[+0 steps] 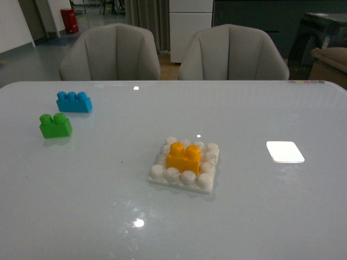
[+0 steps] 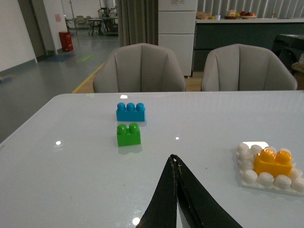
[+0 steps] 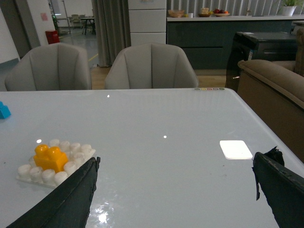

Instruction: Insert yellow block into base center

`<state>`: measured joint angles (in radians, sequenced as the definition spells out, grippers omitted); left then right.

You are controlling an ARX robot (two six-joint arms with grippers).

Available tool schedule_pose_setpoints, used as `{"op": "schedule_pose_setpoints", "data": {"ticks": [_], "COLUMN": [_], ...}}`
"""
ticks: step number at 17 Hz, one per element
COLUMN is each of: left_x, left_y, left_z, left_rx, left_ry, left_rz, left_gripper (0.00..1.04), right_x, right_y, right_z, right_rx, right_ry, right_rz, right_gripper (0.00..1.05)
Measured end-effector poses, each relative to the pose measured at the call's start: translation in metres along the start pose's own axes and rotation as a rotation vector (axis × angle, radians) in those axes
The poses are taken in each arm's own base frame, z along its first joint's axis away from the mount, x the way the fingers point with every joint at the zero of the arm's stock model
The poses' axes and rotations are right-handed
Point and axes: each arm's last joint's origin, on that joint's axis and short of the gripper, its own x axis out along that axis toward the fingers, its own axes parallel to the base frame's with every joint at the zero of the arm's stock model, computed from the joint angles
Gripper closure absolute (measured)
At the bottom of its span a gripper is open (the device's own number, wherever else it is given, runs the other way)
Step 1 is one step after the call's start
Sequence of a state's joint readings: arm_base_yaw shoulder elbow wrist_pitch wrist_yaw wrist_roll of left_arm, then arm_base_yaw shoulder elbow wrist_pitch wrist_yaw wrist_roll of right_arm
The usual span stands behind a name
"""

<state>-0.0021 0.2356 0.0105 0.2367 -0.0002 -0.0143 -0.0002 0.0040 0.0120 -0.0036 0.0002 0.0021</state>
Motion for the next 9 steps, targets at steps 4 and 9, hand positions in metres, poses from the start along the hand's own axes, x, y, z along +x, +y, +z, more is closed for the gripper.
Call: {"op": "schedule_pose_setpoints", "data": {"ticks": [4, 9], "left_x": [-0.003, -0.0097], "left_y": [0.0, 0.0001], "left_z": [-0.0005, -0.0051], "left_rx": [0.0, 0.0], "left_ry": [0.003, 0.041], "left_rz": [0.0, 0.001], "left_gripper": [1.03, 1.03], "right_x": [0.0, 0.0], "right_y": [0.0, 0.0], "right_z": [0.0, 0.0], "right_rx": [0.0, 0.0], "right_ry": [0.0, 0.0], "right_rz": [0.0, 0.0], "right_gripper": [0.06, 0.06]}}
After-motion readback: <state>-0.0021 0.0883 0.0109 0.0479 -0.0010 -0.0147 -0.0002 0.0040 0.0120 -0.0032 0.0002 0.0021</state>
